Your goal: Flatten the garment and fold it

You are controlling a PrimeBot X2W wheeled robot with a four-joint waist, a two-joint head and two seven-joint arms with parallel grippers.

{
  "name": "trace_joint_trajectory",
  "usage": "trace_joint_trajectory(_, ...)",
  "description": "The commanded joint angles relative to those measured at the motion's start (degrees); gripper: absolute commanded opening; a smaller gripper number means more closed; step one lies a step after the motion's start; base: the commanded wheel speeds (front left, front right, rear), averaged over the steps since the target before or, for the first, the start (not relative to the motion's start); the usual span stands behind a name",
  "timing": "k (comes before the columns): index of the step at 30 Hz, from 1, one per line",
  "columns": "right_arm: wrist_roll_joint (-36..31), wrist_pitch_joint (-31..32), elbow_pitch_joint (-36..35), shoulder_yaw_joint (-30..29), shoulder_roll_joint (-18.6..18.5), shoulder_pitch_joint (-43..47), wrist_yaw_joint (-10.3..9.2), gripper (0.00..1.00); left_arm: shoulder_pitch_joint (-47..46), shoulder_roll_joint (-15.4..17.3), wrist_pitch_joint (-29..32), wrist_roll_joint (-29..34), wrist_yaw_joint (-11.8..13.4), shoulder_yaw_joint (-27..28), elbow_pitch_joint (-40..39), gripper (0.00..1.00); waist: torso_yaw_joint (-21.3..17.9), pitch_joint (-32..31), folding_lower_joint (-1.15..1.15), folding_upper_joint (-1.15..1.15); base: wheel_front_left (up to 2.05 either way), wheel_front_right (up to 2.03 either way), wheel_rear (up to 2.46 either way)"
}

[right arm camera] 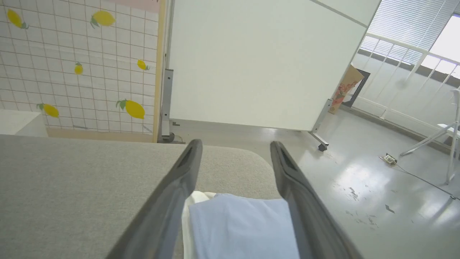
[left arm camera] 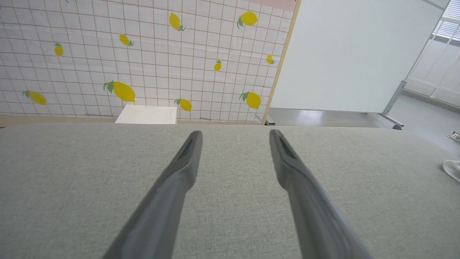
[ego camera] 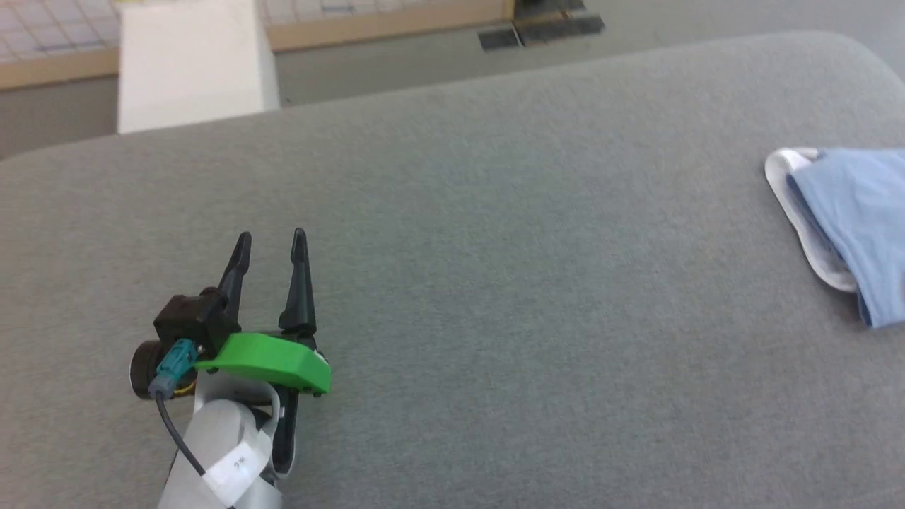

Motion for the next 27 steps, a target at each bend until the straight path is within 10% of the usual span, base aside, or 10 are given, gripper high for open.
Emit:
trace_joint_trajectory(1, 1.13, -0.26, -2.52, 0.4, 1.07, 2.31, -0.1, 1.0, 1.15, -0.21, -0.25, -0.69, 0.0, 0.15, -0.17, 1.0, 4.09, -4.31, 0.01, 0.0, 0.0, 0.0, 0.0)
trace_joint_trajectory(12, 3.66, 2.4, -23.44, 4.92, 12.99, 19.09, -0.1, 1.0, 5.34, -0.78, -0.26, -0.46, -0.48, -0.13, 0.61, 1.0, 6.87, -8.26, 0.01, 0.0, 0.0, 0.0, 0.0)
trace_joint_trajectory(27, 2.03, -0.64, -23.66, 3.39, 21.27, 27.79, -0.1, 1.0, 9.4, -1.06, -0.27, -2.55, 0.38, -2.35, 0.97, 1.0, 11.05, -9.45, 0.01, 0.0, 0.0, 0.0, 0.0)
